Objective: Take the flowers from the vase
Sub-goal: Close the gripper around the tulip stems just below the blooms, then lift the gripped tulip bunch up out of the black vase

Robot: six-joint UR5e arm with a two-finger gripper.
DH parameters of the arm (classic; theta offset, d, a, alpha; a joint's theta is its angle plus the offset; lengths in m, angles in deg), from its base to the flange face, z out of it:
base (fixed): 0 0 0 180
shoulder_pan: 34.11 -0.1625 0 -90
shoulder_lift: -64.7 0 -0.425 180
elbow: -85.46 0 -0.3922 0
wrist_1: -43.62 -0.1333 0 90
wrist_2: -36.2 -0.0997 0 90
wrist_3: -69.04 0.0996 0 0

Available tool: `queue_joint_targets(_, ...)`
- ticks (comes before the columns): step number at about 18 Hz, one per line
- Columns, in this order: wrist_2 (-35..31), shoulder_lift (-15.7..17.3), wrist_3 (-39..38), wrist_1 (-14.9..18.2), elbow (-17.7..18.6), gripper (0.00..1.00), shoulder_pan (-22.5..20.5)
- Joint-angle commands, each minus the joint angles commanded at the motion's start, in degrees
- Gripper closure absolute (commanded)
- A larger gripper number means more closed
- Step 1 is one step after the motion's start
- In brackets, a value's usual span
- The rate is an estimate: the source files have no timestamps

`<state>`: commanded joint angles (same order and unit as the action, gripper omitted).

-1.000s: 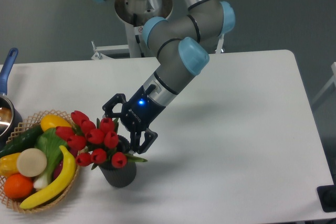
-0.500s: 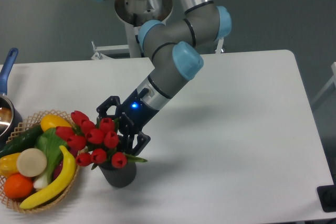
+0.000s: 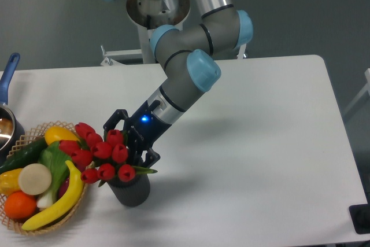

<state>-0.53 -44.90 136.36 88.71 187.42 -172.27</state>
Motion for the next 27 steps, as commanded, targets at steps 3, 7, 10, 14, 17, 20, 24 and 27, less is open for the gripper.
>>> queue_joint_targets(3, 0.0, -0.1, 0.0, 0.0, -0.1, 0.55, 0.0)
queue_joint_targets(7, 0.1, 0.1, 0.0, 0.0, -0.4, 0.57, -0.4)
queue_joint_targets(10, 0.2, 0.3, -0.1, 0.0, -0.9, 0.57, -0.7)
queue_joint_targets(14, 1.1, 0.8, -0.6, 0.1, -1.2, 0.57, -1.3)
queue_joint_targets(17, 1.8, 2.0, -2.5, 0.1, -1.0, 0.57, -1.2)
queue_joint_targets(20, 2.2, 3.2, -4.0, 0.1, -1.6, 0.57, -1.3)
queue_joint_targets(24, 3.0, 4.3, -6.2, 0.1, -2.2, 0.57, -1.3)
queue_joint_targets(27, 5.0, 4.7, -8.1, 0.1, -3.2, 0.57, -1.3)
